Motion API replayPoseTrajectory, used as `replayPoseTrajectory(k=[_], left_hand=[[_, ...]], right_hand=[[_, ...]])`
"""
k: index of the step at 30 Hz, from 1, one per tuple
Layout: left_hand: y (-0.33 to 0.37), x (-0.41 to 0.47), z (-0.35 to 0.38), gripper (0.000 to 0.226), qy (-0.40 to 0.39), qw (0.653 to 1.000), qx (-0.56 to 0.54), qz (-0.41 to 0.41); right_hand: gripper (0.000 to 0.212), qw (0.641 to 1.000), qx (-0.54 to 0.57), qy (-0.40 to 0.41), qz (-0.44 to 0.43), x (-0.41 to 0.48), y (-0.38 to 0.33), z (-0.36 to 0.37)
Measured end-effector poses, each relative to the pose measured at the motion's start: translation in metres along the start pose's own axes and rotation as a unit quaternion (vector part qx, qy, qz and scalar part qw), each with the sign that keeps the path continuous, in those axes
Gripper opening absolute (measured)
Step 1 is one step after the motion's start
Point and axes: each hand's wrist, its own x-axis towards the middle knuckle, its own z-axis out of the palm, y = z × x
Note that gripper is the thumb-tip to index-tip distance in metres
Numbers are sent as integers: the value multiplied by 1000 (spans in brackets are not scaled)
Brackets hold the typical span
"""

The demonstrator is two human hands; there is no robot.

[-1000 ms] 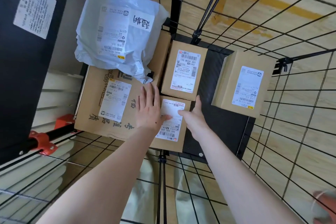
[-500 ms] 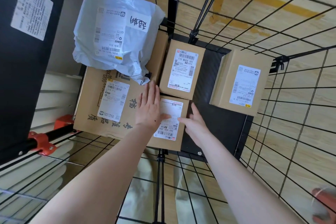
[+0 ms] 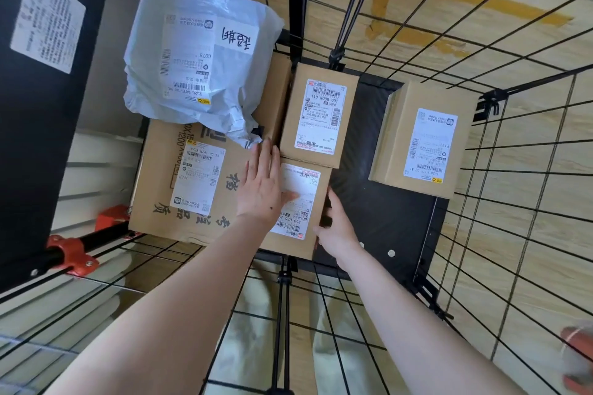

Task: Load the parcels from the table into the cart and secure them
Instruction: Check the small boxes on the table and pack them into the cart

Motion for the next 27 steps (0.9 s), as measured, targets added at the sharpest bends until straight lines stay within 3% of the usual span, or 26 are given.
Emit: replayPoseTrajectory(k=[5,10,22,27], left_hand=[[6,2,-3,79,-2,997,38,60],[1,4,-1,73,-12,997,61,55],[8,8,-9,84,-16,995,83,47],[28,5,-20,84,1,993,92,74]], right_hand=[[92,999,-17,-30,5,7,-6,-10],[109,1000,16,-17,-10,16,-26,-23],[86,996,-27,-9,-90,31,-51,-29],[79,975,-144,103,-131,17,-52,-49]])
